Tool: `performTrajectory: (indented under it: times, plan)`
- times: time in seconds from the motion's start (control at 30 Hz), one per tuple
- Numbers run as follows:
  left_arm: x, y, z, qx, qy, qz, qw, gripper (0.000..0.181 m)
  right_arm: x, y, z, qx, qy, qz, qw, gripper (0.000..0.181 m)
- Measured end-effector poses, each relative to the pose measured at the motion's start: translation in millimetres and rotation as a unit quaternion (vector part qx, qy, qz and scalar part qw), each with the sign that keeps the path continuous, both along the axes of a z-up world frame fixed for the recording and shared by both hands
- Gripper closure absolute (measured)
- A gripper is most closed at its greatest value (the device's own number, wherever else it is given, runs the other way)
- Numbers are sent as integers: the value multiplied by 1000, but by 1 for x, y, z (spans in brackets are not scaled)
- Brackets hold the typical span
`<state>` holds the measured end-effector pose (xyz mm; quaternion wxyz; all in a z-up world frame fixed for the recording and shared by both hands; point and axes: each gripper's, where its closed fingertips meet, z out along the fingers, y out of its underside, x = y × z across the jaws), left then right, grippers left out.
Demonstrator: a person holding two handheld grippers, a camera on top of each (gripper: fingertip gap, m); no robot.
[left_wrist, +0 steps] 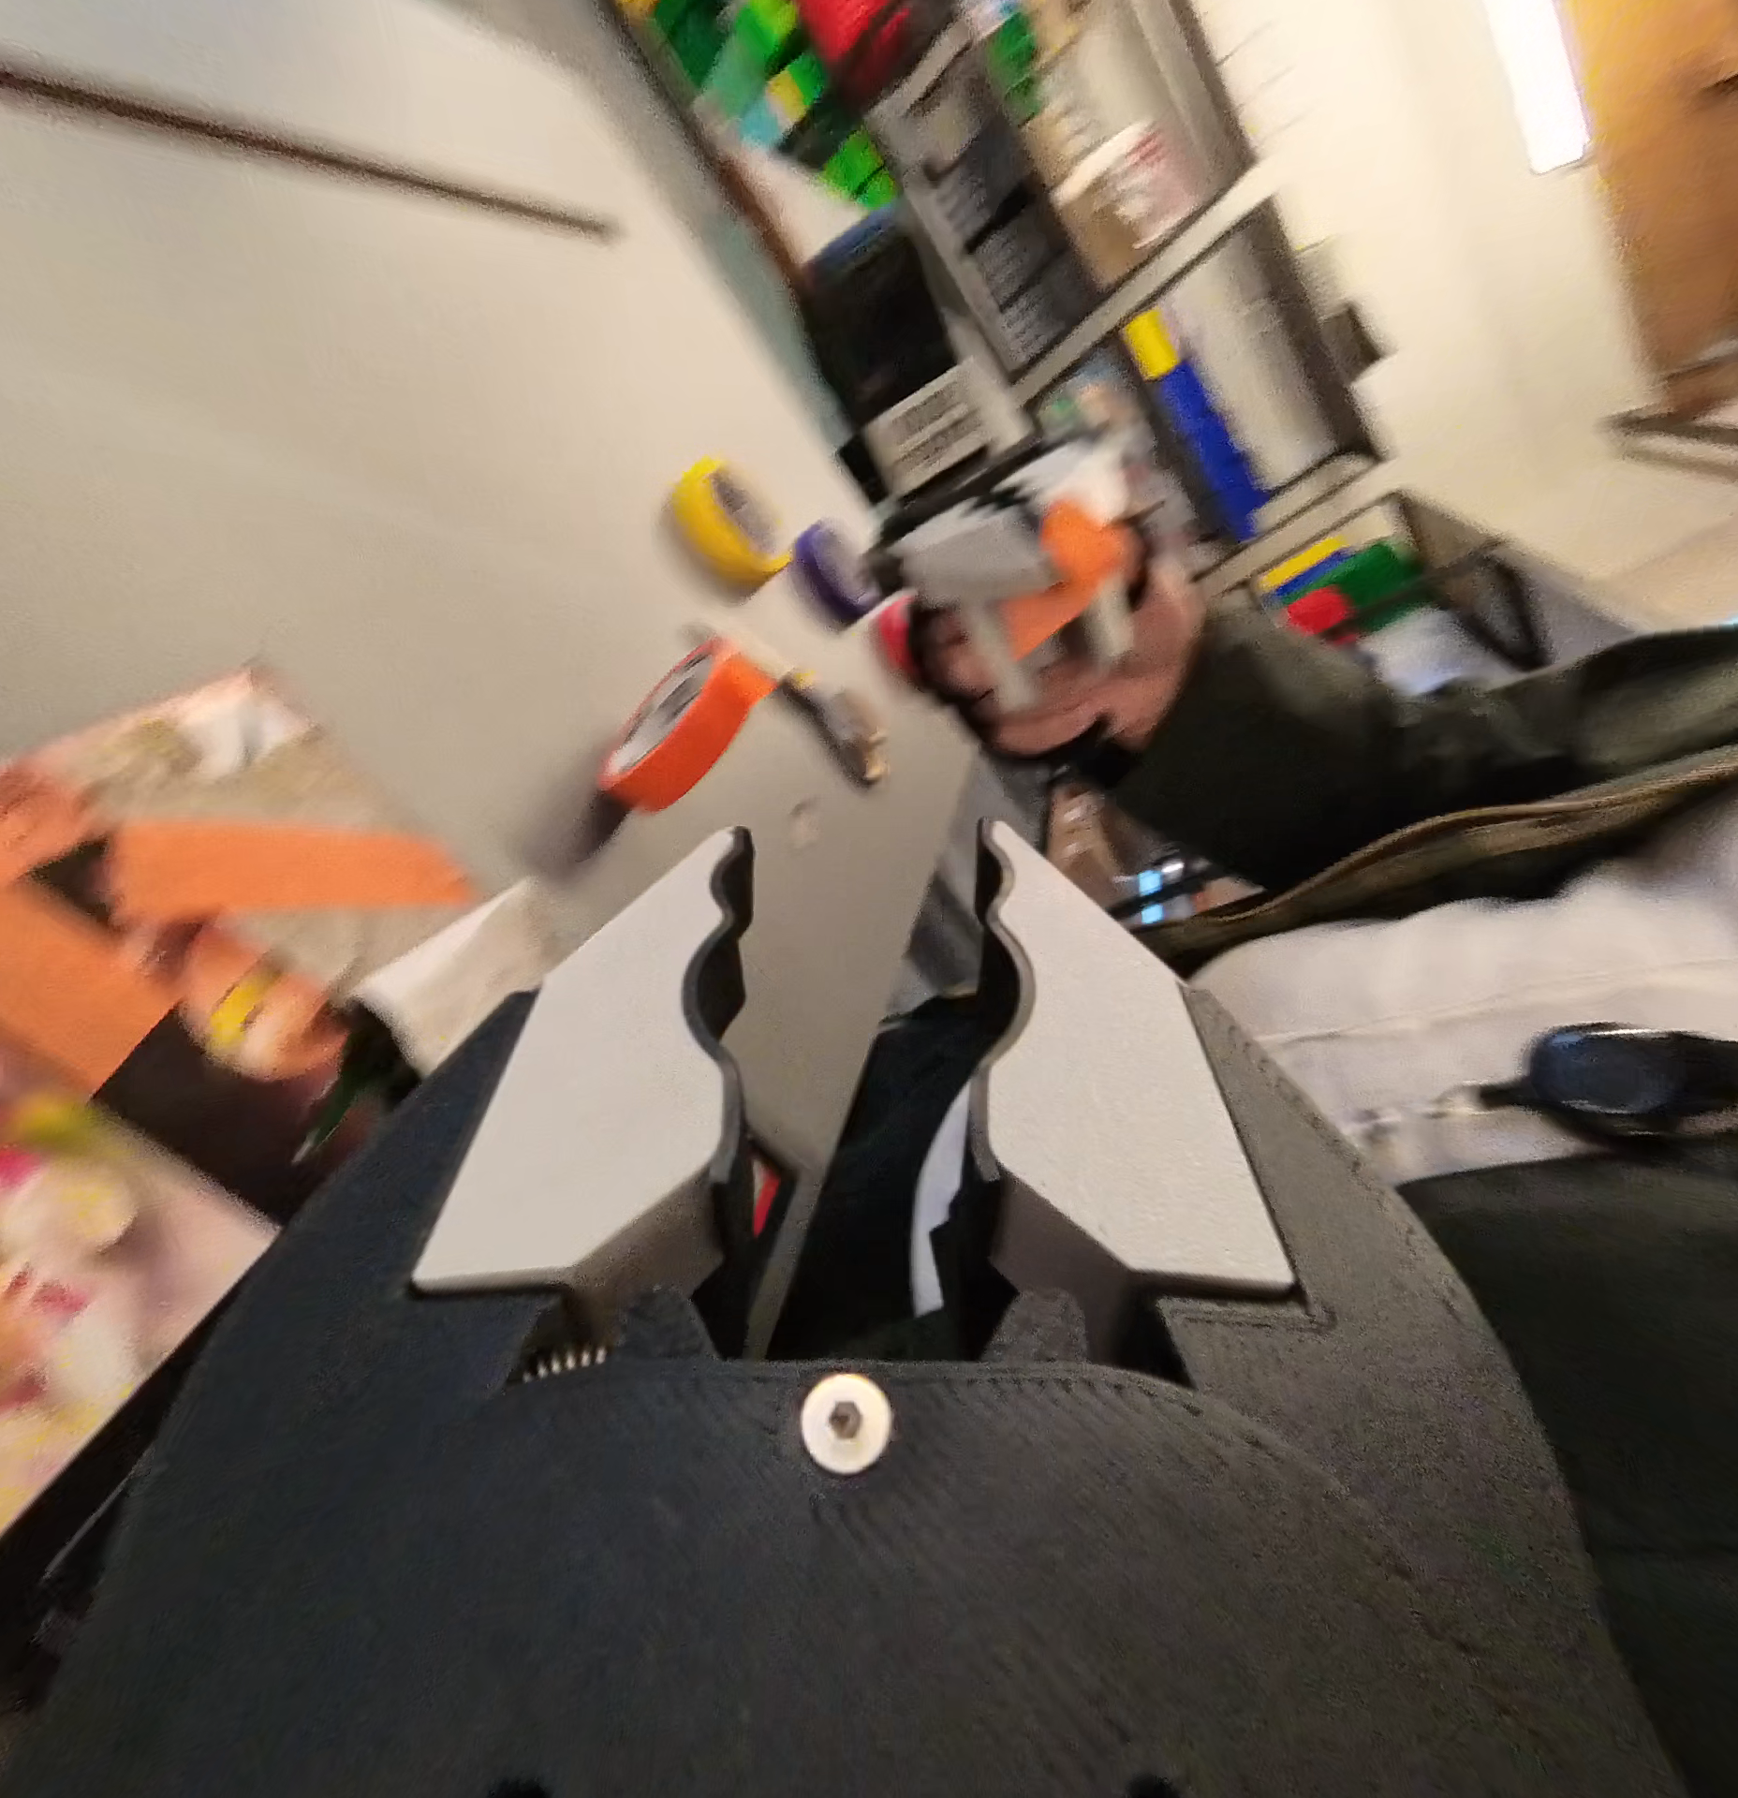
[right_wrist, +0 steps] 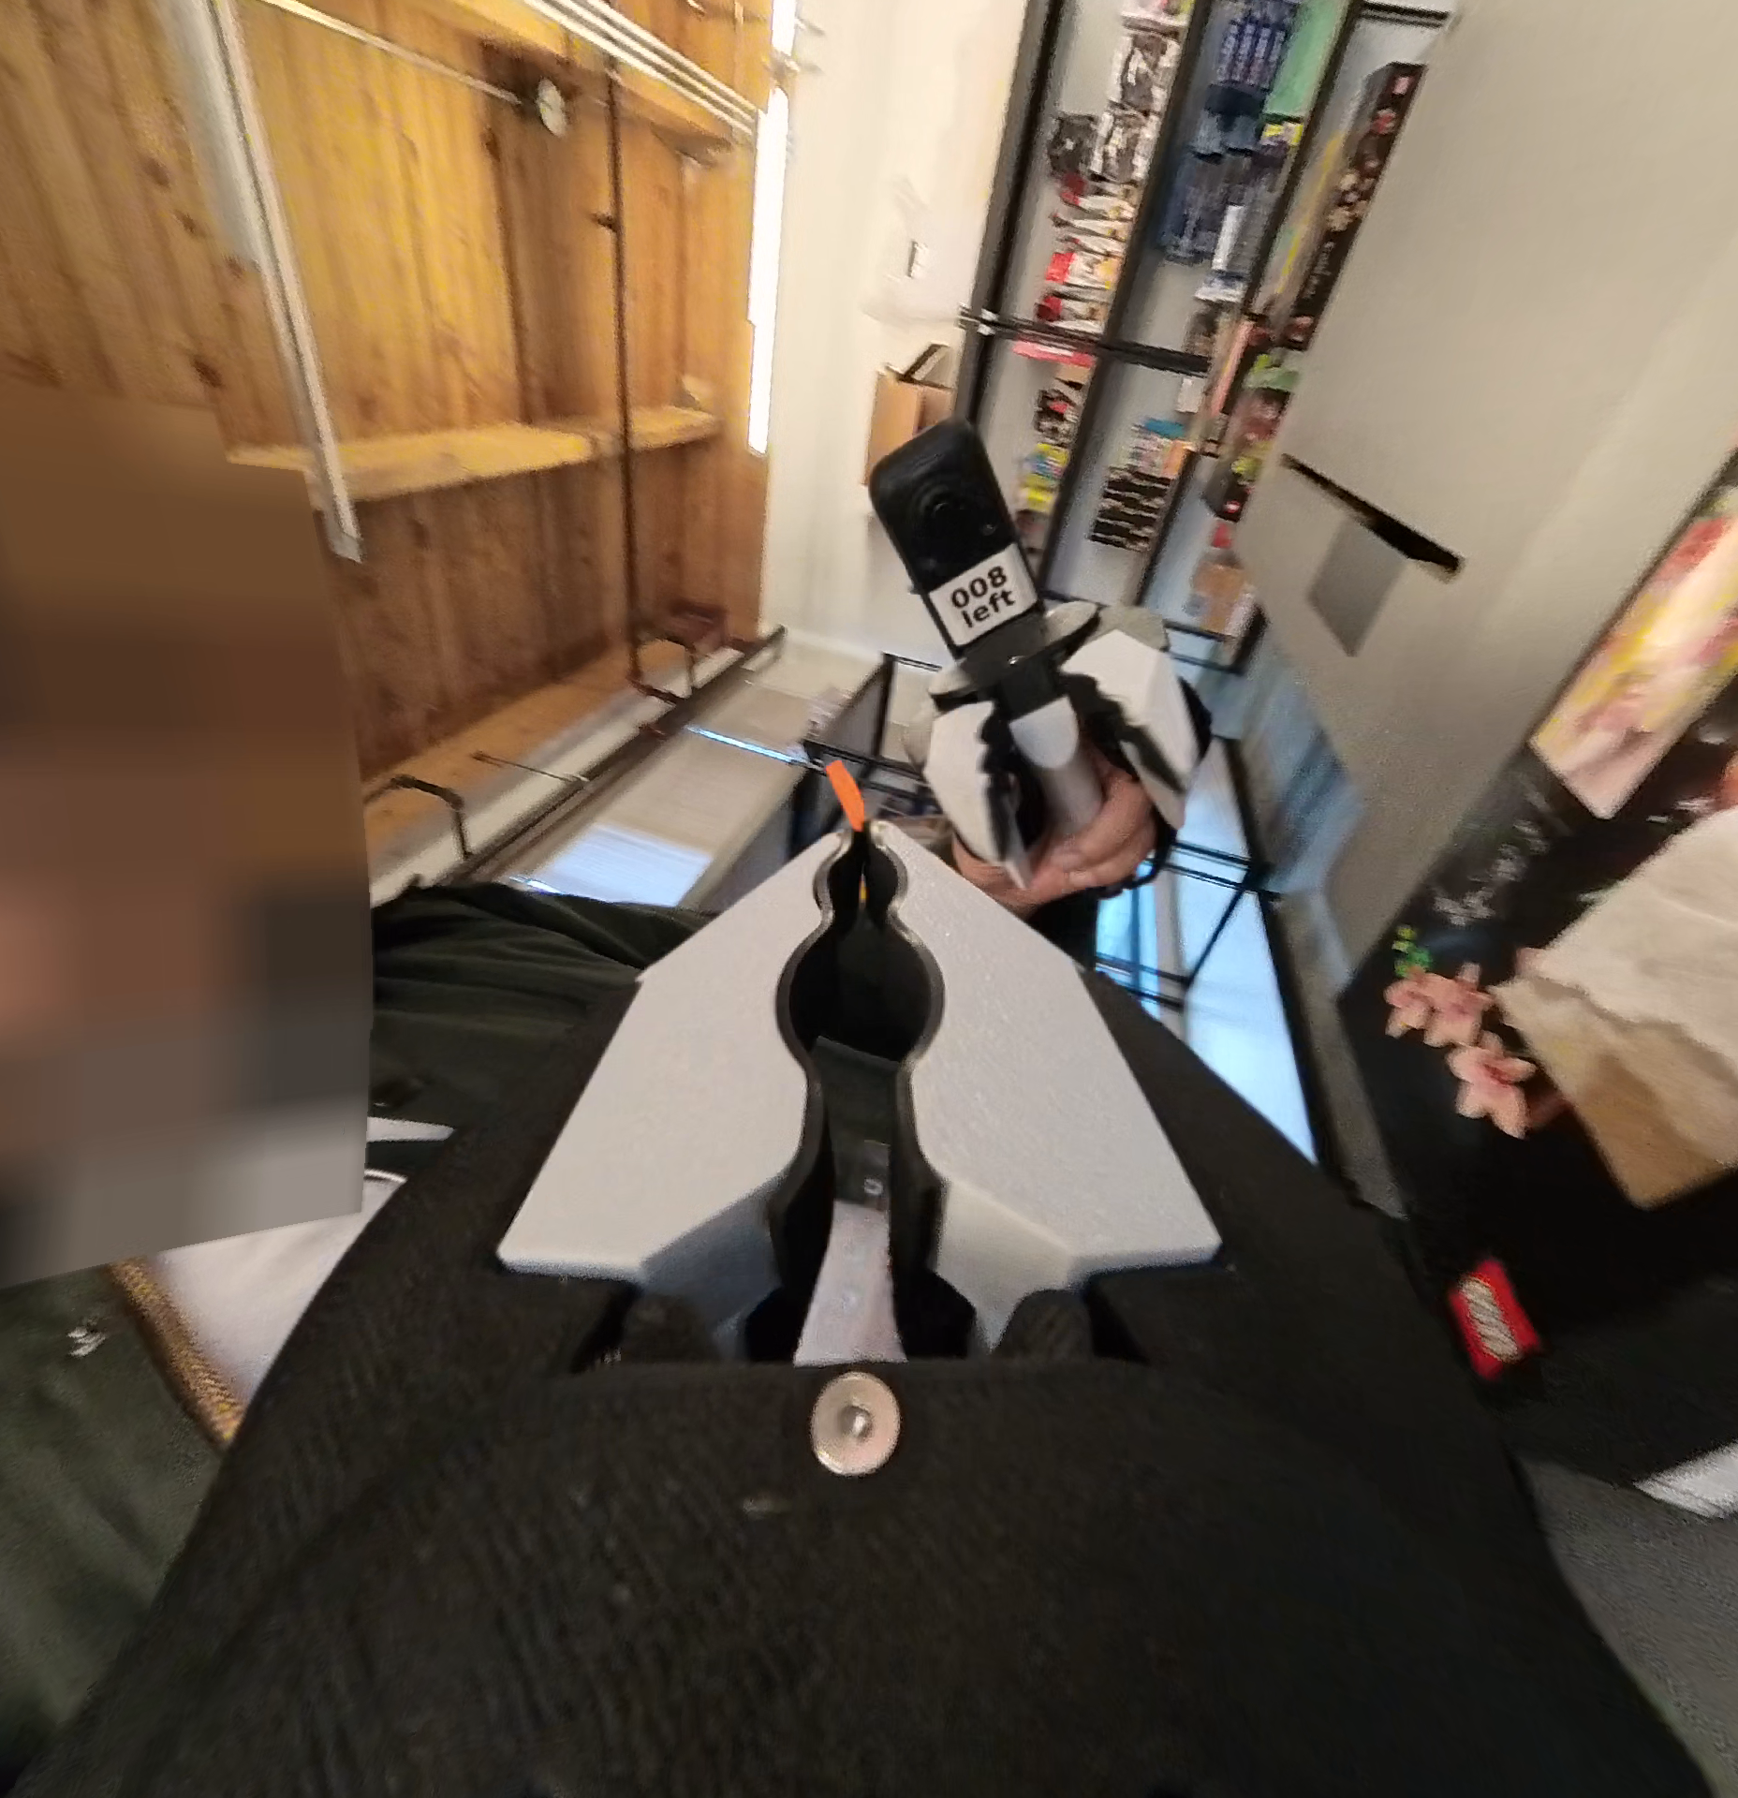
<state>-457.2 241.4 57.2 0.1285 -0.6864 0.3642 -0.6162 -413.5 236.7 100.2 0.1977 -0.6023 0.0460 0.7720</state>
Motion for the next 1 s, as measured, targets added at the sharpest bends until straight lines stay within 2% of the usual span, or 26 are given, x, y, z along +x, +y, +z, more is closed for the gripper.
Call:
performTrajectory:
  times: [0.1, 0.2, 0.27, 0.37, 0.43, 0.57, 0.83, 0.9, 0.93, 1.0]
  plan:
    - [11, -8, 32, 12, -58, -29, 998, 144, -7, 6, 5, -16, 34, -5, 999, 181]
    - [22, -15, 44, 8, -91, -41, 995, 151, -16, 7, 4, -22, 38, -1, 999, 181]
    - [26, -15, 47, -6, -106, -38, 994, 159, -20, 9, 3, -22, 38, -5, 999, 181]
    - [27, -10, 42, -1, -100, -17, 995, 181, -20, 11, 3, -21, 37, -13, 999, 181]
    - [26, -6, 43, 5, -104, -4, 995, 181, -20, 13, 3, -18, 35, -21, 999, 181]
    - [25, -9, 38, -6, -93, -21, 995, 181, -19, 15, -1, -13, 22, -34, 999, 181]
    - [23, -9, 34, -43, -73, -31, 996, 181, -23, 16, -14, 66, -95, -45, 992, 154]
    - [21, -11, 42, -56, -98, -36, 993, 181, -22, 22, -37, 43, -169, -53, 983, 110]
    - [20, -10, 45, -61, -103, -36, 992, 181, -22, 19, -43, 46, -193, -41, 979, 113]
    - [19, -9, 42, -57, -96, -35, 993, 181, -23, 15, -33, 54, -159, -25, 986, 122]
